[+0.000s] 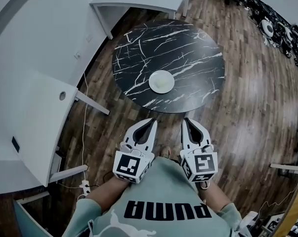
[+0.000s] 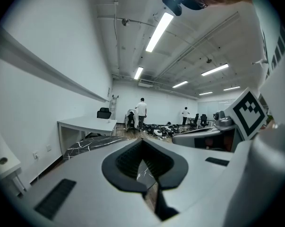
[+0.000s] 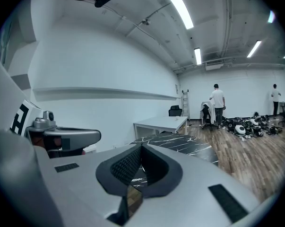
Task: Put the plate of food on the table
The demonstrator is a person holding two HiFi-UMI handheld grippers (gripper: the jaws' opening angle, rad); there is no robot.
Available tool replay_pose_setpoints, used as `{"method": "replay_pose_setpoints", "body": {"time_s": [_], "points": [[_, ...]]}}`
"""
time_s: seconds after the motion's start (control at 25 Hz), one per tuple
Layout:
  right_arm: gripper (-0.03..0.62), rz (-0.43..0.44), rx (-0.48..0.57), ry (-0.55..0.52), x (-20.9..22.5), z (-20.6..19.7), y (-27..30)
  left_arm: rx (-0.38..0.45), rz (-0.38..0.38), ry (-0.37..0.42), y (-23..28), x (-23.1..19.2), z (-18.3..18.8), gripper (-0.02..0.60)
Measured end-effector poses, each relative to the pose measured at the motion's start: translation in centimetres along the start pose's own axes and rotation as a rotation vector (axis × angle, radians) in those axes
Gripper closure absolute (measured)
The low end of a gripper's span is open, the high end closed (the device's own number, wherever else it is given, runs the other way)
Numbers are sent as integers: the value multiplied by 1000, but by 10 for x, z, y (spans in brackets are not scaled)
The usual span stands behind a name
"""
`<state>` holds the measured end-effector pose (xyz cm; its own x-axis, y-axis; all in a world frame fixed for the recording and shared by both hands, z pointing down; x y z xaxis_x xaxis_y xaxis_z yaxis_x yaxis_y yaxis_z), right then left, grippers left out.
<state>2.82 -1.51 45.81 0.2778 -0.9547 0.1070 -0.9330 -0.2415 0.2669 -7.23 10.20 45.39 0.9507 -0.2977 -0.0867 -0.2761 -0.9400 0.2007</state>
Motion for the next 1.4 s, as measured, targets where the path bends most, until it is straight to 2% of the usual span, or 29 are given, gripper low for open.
{"method": "replay_pose_setpoints", "body": {"time_s": [0.32, 0.92, 1.16, 1.4], "points": [[585, -34, -8, 21, -49, -7, -15, -2, -28, 18, -49, -16, -2, 575], [585, -199, -15, 42, -125, -39, -96, -15, -207, 19, -129, 4, -40, 575], [585, -215, -20, 47, -131, -50, -122, 3, -228, 30, -141, 23, -40, 575], [585, -165, -46, 32, -117, -60, -141, -7, -205, 31, -148, 58, -45, 575]]}}
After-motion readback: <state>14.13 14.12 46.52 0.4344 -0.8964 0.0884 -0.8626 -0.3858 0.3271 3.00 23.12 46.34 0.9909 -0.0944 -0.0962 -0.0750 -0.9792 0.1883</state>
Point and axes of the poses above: the fingertips, and each gripper's own axes: y forward along the fingers, x to its right, z out of its top, the point moved 6 cm from there along -y, backward along the fingers, and after that the axes turned 2 degrees about z, right-handed, at the moved point
